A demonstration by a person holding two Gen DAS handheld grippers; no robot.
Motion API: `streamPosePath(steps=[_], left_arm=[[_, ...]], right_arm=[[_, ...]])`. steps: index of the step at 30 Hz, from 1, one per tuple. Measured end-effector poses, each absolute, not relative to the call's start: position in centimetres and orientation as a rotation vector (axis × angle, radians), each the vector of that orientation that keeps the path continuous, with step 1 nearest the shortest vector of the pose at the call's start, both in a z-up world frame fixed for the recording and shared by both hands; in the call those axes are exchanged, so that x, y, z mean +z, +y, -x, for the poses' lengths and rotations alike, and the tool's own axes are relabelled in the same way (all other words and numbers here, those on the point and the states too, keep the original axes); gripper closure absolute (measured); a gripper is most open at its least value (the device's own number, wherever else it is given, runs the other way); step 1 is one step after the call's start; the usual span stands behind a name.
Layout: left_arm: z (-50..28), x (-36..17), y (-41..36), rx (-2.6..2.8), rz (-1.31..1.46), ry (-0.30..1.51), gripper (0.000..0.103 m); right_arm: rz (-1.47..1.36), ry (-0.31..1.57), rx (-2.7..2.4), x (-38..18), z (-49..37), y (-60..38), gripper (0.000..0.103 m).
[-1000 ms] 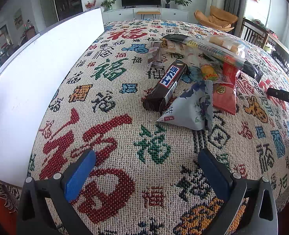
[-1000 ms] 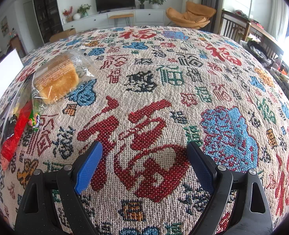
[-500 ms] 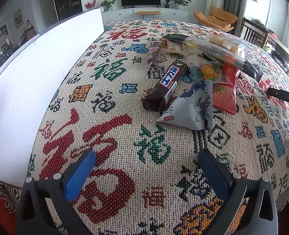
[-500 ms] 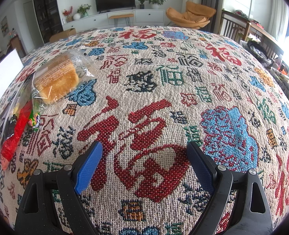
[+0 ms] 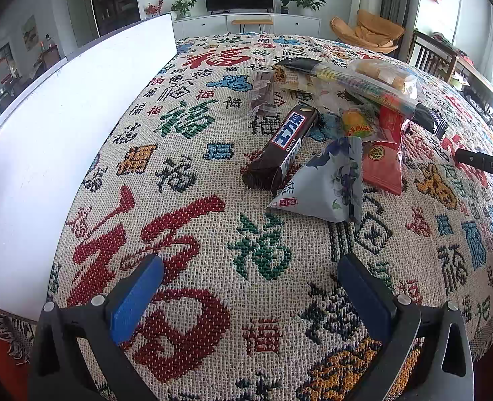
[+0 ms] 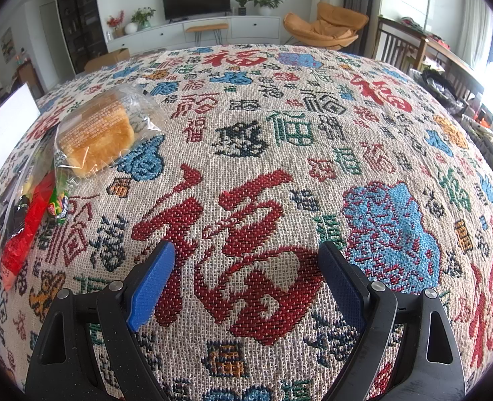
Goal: Organize snacks
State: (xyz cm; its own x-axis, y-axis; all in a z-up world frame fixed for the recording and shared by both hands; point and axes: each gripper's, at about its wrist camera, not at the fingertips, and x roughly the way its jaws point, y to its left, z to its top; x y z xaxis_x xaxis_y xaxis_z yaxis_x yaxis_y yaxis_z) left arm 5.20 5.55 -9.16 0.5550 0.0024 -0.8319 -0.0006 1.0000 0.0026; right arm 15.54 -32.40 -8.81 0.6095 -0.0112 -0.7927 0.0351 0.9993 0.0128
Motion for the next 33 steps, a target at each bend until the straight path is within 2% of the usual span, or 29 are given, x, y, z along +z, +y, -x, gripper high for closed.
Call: streamPosePath(steps=[27, 33], left_arm=[[-5.2, -9.1, 5.5, -0.001, -0.003, 0.983, 0.0], [-6.5, -8.3, 6.3, -0.111, -0.007, 1.064, 0.0]], right_arm=[[-0.028, 0.915, -0.027, -8.8, -15.6, -32.4, 0.013], [-0.028, 0.915, -0.027, -8.8, -15.6, -32.4, 0.013]])
